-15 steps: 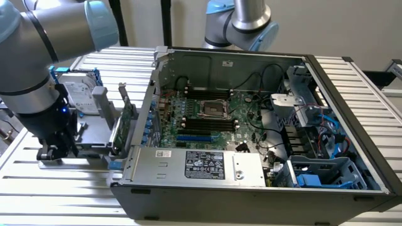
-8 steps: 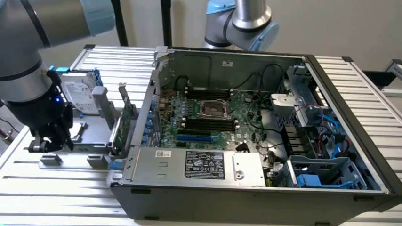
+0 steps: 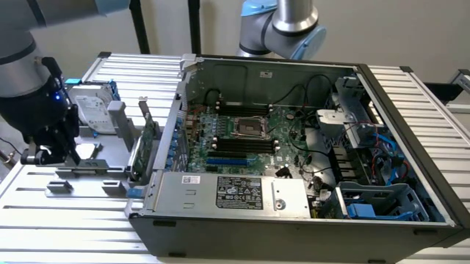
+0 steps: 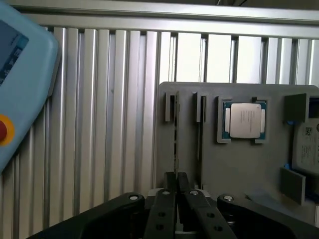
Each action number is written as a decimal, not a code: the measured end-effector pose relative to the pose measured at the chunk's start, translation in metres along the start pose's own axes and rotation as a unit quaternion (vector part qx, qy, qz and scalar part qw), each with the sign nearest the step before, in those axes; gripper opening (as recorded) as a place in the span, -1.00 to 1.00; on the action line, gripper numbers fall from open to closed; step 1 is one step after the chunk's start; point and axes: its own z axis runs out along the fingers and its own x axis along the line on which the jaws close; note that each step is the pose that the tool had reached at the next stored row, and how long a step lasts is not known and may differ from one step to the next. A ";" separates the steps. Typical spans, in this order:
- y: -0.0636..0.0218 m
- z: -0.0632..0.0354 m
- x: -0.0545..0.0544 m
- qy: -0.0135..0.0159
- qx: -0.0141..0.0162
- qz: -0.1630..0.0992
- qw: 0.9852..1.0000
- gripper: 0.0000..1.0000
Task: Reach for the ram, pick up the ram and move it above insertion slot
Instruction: 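Pick up the ram and move it above insertion slot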
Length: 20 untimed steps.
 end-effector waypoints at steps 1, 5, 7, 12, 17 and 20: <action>-0.0021 -0.0050 0.000 0.000 0.000 0.000 1.000 -0.73; -0.0121 -0.0235 0.000 0.000 0.000 -0.001 1.000 -0.73; -0.0172 -0.0327 0.000 0.000 0.000 -0.001 1.000 -0.73; -0.0307 -0.0562 0.000 0.000 0.000 -0.002 1.000 -0.73; -0.0450 -0.0795 0.000 0.000 -0.001 -0.002 1.000 -0.73; -0.0564 -0.0920 0.000 0.000 -0.001 -0.002 1.000 -0.73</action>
